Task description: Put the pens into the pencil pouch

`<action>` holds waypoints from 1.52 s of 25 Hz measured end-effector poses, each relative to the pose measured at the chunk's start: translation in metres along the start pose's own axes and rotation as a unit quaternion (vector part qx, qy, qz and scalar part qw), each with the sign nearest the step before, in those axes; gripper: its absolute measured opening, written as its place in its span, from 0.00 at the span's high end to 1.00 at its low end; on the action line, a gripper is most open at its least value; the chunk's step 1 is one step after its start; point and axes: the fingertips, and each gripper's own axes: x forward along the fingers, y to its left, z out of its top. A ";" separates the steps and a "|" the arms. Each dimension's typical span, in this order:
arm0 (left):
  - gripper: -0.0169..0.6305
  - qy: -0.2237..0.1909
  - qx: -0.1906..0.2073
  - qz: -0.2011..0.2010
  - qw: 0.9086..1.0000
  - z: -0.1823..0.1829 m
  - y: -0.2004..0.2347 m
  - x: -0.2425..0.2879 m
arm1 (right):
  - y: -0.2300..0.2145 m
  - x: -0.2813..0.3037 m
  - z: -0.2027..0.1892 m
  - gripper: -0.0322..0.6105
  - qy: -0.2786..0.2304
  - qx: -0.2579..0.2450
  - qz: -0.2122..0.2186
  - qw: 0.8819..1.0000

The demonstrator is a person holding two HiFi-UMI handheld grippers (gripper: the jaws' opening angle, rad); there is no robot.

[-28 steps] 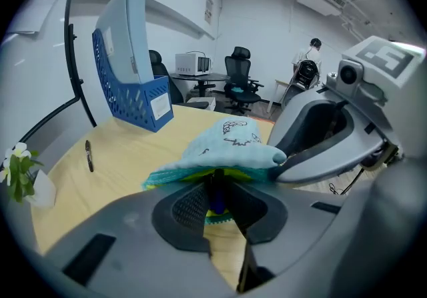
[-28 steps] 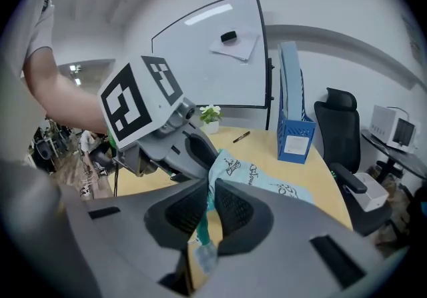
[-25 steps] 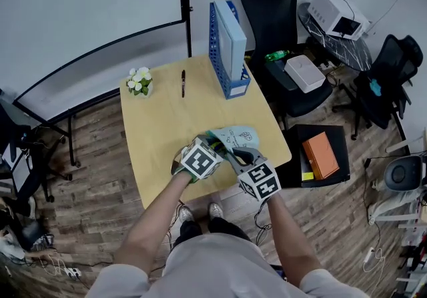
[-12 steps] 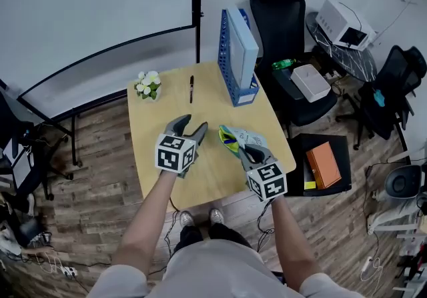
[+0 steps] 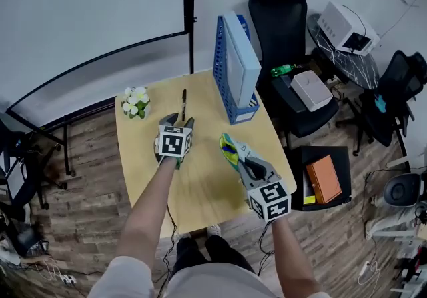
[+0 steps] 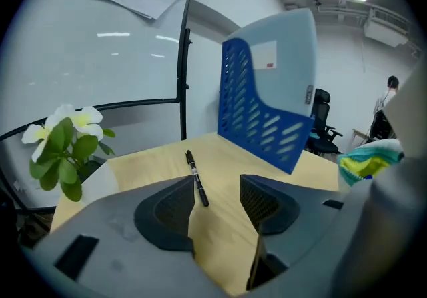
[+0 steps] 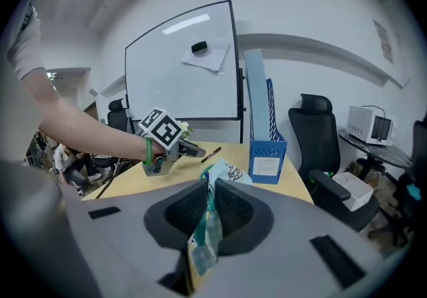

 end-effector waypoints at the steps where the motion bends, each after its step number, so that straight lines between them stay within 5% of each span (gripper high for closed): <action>1: 0.65 0.009 0.000 0.003 1.000 -0.003 0.005 0.009 | -0.002 0.002 0.002 0.89 -0.001 0.001 0.000 1.000; 11: 0.82 0.088 0.029 0.033 0.995 -0.024 0.032 0.042 | -0.012 0.005 0.011 0.89 -0.003 -0.001 -0.008 1.000; 19: 0.91 0.111 0.006 -0.025 0.993 -0.036 0.018 0.025 | -0.009 0.000 0.009 0.89 -0.002 -0.007 -0.014 1.000; 28: 0.91 0.059 0.023 -0.108 0.992 -0.037 -0.016 -0.075 | 0.000 -0.007 0.001 0.89 0.010 -0.021 -0.025 0.999; 33: 0.91 0.060 0.051 -0.165 0.983 -0.051 -0.048 -0.144 | 0.008 -0.013 -0.005 0.89 0.012 -0.026 -0.031 0.999; 38: 0.91 0.098 0.096 -0.223 0.965 -0.081 -0.087 -0.191 | 0.021 -0.017 -0.018 0.89 0.021 -0.022 -0.029 0.999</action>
